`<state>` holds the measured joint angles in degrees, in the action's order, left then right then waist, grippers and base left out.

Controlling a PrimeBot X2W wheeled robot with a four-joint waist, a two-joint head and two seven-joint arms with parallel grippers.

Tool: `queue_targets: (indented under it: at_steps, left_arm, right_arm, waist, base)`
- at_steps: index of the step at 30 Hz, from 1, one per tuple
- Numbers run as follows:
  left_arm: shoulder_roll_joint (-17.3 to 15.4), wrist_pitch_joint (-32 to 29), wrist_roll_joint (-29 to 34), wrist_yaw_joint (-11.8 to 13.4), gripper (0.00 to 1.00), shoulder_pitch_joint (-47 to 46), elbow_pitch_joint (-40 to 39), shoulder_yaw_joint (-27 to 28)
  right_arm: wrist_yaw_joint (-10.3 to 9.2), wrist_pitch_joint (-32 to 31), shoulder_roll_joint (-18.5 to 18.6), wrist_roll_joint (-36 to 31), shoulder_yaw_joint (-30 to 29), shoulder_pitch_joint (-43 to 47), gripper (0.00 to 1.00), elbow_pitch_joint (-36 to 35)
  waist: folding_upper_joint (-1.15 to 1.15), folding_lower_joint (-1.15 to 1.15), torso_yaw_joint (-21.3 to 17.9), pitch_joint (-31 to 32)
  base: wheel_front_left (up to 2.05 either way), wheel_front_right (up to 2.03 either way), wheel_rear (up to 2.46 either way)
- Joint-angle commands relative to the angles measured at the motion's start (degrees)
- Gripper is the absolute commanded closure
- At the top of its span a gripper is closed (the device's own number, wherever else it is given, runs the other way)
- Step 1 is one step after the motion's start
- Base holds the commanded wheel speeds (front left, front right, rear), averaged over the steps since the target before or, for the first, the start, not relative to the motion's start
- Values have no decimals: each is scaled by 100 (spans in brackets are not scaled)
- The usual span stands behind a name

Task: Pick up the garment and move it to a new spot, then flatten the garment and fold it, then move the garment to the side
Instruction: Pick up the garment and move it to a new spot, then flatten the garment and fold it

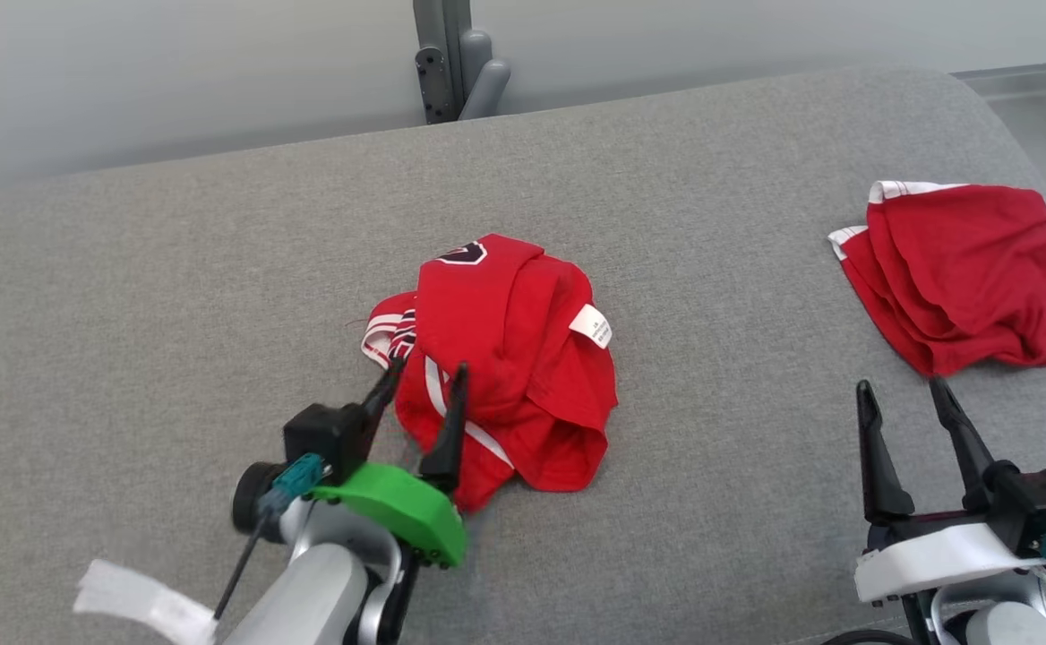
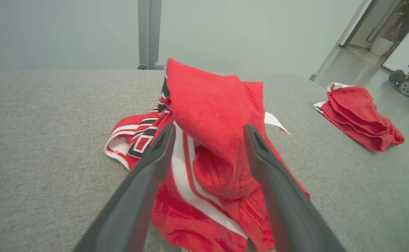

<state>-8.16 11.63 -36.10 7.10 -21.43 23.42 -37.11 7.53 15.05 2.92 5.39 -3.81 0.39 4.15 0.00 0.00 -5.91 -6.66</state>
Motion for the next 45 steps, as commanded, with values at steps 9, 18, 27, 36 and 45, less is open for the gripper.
queue_targets:
  at_steps: [9, 18, 27, 36, 45]
  left_arm:
    - [-907, 352, 317, 638, 0, 1505, -1484, 772]
    - [-538, 356, 1144, 0, 0, 2636, -1520, 1990]
    - [-2, 358, 1787, -740, 0, 3117, -1601, 3094]
    - [320, 358, 2227, -1292, 0, 3053, -1492, 3557]
    - [450, 358, 2382, -1419, 0, 2975, -1435, 3715]
  right_arm:
    - [-8, 18, 4, -27, -463, 525, 0, -171]
    - [-8, 18, 4, -286, -655, 775, 0, -111]
    - [-8, 18, 41, -365, -734, 886, 0, -61]
    - [-8, 18, 33, -340, -681, 805, 0, -17]
    - [-8, 18, 46, -318, -623, 795, 0, -29]
  waist:
    - [0, 0, 549, 333]
    - [0, 0, 769, 644]
    - [0, 0, 873, 749]
    - [0, 0, 911, 752]
    - [0, 0, 892, 706]
  base:
    - [0, 0, 0]
    - [0, 0, 0]
    - [0, 0, 0]
    - [0, 0, 0]
    - [0, 0, 0]
